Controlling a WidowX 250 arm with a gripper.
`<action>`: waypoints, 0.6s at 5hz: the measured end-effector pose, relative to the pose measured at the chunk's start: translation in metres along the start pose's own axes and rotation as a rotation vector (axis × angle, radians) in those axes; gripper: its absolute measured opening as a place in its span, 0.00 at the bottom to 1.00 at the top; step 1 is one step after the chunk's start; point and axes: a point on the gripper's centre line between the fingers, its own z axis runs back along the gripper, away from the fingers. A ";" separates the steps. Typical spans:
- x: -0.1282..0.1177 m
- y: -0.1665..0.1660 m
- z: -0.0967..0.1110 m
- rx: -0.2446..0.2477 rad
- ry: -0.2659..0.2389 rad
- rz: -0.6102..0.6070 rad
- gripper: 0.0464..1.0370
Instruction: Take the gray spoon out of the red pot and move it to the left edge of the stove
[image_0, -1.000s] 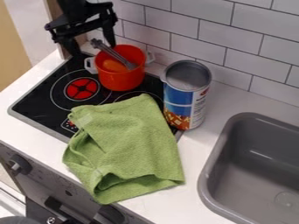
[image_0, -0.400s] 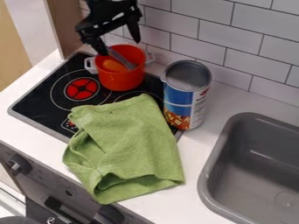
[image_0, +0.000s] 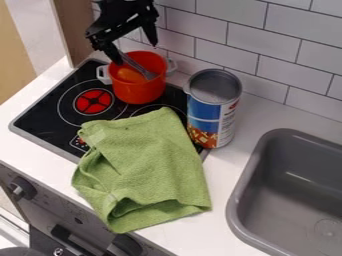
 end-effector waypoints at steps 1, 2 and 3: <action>0.002 0.004 -0.005 0.002 -0.038 0.024 0.96; 0.003 0.007 -0.012 0.006 -0.049 0.043 0.96; 0.004 0.009 -0.017 0.014 -0.055 0.058 0.96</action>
